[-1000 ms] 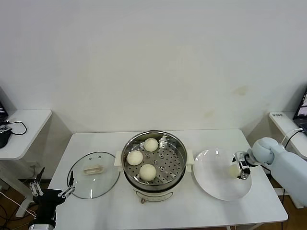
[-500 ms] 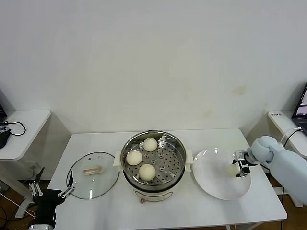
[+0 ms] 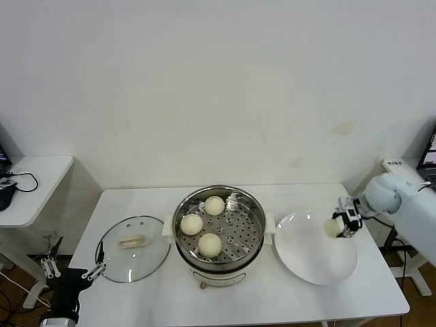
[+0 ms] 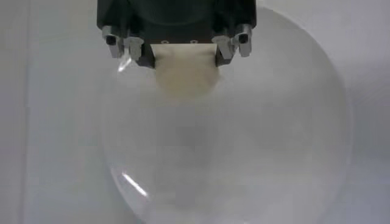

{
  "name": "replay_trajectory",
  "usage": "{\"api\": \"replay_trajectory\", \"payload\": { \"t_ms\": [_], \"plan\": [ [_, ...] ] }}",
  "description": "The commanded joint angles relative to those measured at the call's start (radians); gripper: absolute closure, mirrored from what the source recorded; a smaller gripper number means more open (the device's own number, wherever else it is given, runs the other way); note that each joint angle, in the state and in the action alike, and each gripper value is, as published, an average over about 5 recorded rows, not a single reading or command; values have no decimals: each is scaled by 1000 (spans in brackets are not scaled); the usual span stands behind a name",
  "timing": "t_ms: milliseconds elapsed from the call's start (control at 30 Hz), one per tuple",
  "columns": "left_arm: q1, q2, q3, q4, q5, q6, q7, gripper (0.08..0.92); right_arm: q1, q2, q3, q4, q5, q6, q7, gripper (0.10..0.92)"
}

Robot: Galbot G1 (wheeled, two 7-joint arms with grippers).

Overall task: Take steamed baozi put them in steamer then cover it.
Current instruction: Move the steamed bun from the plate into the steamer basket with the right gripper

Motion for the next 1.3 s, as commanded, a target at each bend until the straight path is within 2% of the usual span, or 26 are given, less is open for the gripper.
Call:
{"api": "replay_trajectory", "payload": {
  "t_ms": [33,333,667,967,1300],
  "plan": [
    [-1,7,2,-2,-1,-1,0,177,410,-53,-266,204,225,-92,-5,405],
    [-10,15,5,-5,-4,-1,1,177,775,102,-518,334,455,-210,54,390],
    [-18,11,-3,-2,-7,0,1,177,765,311,-618,365,635,-360,143,381],
    [-15,9,-27,-8,-15,1,2,177,628,417,-683,308,651,-437,214,380],
    [-19,3,-31,-5,-16,1,1,177,553,490,-678,223,617,-491,229,381]
  ]
}}
